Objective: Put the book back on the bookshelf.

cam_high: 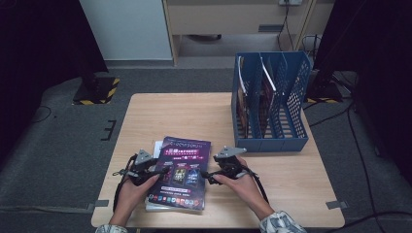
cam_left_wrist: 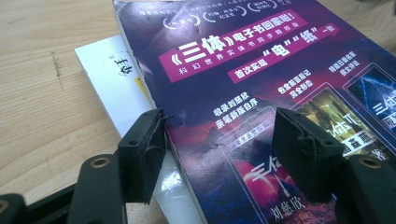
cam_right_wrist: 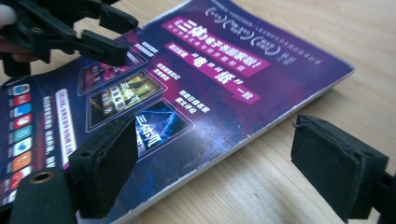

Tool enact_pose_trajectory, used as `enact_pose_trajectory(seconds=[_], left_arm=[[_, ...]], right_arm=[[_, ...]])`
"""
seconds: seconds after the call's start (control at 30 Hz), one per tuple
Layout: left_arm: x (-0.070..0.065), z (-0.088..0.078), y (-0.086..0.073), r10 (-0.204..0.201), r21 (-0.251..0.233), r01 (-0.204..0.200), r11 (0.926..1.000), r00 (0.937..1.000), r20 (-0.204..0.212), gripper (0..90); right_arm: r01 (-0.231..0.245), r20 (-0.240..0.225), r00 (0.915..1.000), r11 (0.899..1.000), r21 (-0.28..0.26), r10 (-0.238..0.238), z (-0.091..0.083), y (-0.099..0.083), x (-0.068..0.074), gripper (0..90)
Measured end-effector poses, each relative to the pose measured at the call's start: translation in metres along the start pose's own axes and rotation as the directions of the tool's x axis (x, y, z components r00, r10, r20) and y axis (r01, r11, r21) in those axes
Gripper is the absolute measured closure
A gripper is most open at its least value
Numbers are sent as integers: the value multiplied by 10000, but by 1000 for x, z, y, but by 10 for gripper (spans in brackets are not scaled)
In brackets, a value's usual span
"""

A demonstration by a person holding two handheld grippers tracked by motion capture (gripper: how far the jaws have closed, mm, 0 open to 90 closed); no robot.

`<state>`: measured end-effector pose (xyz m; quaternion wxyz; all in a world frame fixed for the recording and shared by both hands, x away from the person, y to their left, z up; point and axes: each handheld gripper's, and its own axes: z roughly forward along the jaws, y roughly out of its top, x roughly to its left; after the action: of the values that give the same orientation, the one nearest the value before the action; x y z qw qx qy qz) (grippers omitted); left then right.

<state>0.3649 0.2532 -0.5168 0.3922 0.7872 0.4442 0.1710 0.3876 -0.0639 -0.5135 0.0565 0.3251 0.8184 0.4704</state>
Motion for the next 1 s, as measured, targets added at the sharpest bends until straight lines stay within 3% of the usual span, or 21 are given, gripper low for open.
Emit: enact_pose_trajectory(seconds=[0.37,0.6,0.83,1.0], left_arm=[[-2,1,0,-65,-3,65,10000,9999,-112,331],[-3,1,-1,-98,-48,98,9999,9998,-171,329],[-4,1,0,-131,-55,131,9999,9998,-170,327],[-3,0,-1,-120,-50,119,9999,9998,-186,328]], right_arm=[[-360,-441,9982,9945,987,405,24,-5,-2,138],[-842,-831,9921,9903,1104,936,28,-6,-7,124],[-771,-798,9930,9900,1181,869,32,-2,-7,130],[-821,-716,9936,9934,797,879,26,6,-5,167]])
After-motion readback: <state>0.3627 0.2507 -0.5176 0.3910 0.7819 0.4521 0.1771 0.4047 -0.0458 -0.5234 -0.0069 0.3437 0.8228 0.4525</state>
